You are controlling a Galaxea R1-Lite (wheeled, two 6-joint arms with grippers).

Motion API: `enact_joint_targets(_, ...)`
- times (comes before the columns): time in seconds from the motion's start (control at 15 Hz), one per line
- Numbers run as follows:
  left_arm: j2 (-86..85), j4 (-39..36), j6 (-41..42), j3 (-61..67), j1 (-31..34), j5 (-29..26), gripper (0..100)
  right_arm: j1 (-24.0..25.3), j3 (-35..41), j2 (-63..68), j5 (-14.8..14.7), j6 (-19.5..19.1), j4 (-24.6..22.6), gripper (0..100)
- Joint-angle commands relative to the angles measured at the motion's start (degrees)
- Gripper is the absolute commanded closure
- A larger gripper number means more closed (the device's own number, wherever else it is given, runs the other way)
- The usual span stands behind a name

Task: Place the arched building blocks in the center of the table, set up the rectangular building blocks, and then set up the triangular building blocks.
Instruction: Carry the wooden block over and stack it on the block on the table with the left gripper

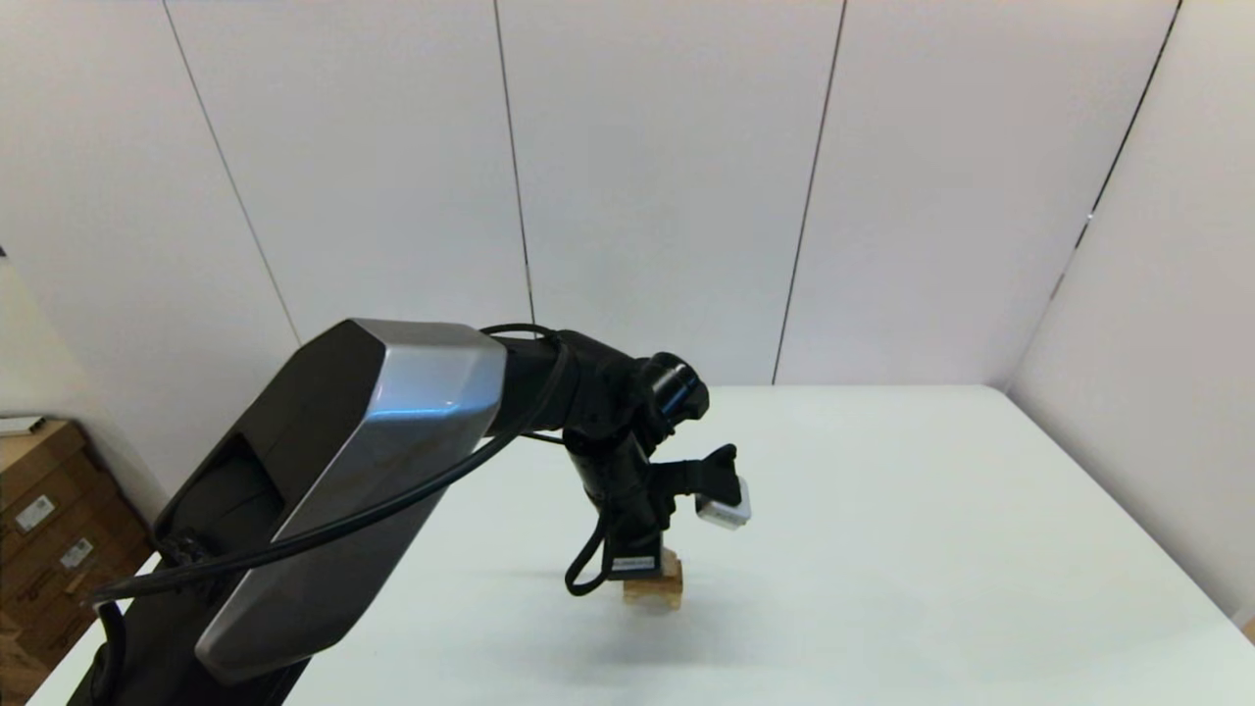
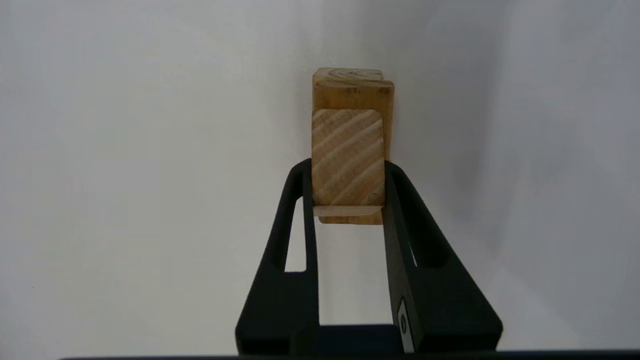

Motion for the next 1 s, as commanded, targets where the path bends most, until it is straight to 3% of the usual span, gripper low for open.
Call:
enact_joint_targets(0.07,0.0,0.5,1.7,0.1,0.0,0.7,100,0.0,0.1,0.0,0.0,0.0,0.0,0)
enact_joint_targets(1.0,0.0,0.4,1.6,0.0,0.0,0.6,100,0.1,0.1,0.0,0.0,0.0,0.0,0)
